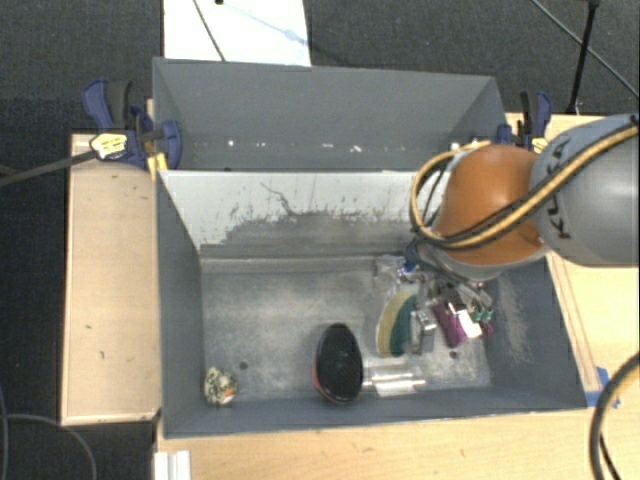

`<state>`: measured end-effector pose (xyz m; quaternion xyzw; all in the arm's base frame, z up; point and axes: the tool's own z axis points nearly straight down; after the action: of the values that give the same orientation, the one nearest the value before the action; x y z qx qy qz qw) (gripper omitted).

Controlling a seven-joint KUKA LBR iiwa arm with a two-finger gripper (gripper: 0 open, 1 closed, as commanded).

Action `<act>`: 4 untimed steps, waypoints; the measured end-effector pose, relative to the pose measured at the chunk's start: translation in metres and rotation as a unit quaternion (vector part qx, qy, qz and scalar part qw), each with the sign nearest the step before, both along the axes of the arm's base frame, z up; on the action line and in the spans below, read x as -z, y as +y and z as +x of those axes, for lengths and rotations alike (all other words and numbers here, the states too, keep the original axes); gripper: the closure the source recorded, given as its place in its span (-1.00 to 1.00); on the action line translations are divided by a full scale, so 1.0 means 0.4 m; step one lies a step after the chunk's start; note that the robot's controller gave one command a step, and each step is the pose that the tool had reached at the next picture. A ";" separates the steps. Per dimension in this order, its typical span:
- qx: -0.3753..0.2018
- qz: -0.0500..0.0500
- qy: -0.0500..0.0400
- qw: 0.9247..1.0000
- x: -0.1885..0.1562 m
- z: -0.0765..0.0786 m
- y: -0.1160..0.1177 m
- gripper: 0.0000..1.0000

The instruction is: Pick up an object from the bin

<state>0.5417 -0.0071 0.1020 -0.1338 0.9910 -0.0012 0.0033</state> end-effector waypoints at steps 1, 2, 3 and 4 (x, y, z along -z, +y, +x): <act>-0.077 0.001 0.002 0.997 0.000 0.048 -0.005 -1.00; -0.161 0.000 0.008 0.987 0.081 0.097 -0.014 -1.00; -0.158 0.001 0.008 0.987 0.079 0.097 -0.014 -1.00; -0.158 0.002 0.015 0.987 0.083 0.089 -0.012 1.00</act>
Offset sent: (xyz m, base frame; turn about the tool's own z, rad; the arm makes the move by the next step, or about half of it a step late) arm 0.0182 -0.0021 -0.0004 -0.1559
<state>0.5774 -0.0119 0.0686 -0.2888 0.9573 0.0035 -0.0110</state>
